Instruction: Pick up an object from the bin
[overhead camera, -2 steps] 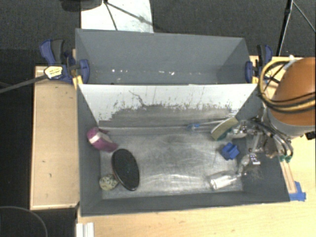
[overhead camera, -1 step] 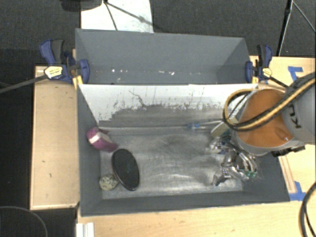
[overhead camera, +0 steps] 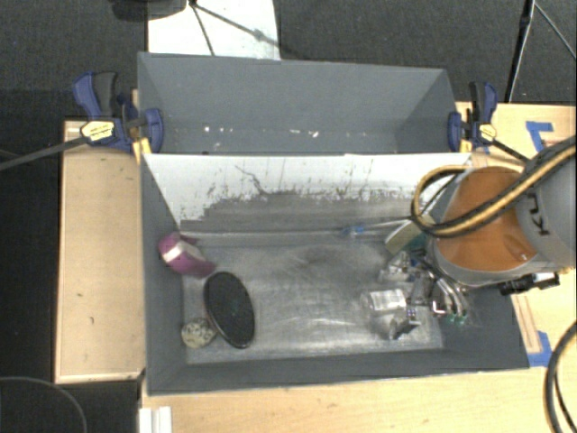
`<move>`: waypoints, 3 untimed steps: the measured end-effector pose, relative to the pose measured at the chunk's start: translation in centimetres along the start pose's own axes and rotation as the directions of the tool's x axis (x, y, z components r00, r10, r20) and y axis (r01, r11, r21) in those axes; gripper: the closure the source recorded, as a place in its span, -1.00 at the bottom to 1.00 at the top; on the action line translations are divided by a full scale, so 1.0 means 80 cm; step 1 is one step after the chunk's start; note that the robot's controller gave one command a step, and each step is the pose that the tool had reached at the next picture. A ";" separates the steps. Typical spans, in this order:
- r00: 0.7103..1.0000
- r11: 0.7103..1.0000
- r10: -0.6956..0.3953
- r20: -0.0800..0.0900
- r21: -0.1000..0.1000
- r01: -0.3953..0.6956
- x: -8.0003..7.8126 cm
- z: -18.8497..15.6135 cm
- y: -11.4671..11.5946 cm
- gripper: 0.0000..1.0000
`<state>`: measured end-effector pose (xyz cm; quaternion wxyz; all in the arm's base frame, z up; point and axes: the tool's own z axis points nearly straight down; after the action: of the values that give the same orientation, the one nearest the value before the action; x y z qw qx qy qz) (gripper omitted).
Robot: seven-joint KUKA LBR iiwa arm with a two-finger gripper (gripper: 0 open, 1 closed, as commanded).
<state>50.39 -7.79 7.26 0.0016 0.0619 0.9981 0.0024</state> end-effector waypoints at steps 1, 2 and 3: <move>1.000 1.000 -0.003 0.014 0.003 0.003 -0.005 -0.003 -0.002 1.00; 1.000 1.000 -0.021 0.007 0.003 0.021 0.001 -0.157 0.044 1.00; 0.931 0.931 -0.364 0.005 0.007 0.364 -0.035 -0.266 0.045 1.00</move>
Offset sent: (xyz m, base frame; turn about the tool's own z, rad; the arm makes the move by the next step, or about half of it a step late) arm 0.0000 0.0000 0.0000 0.0000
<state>53.57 -4.68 28.53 0.0050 -0.1239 0.9923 -0.0008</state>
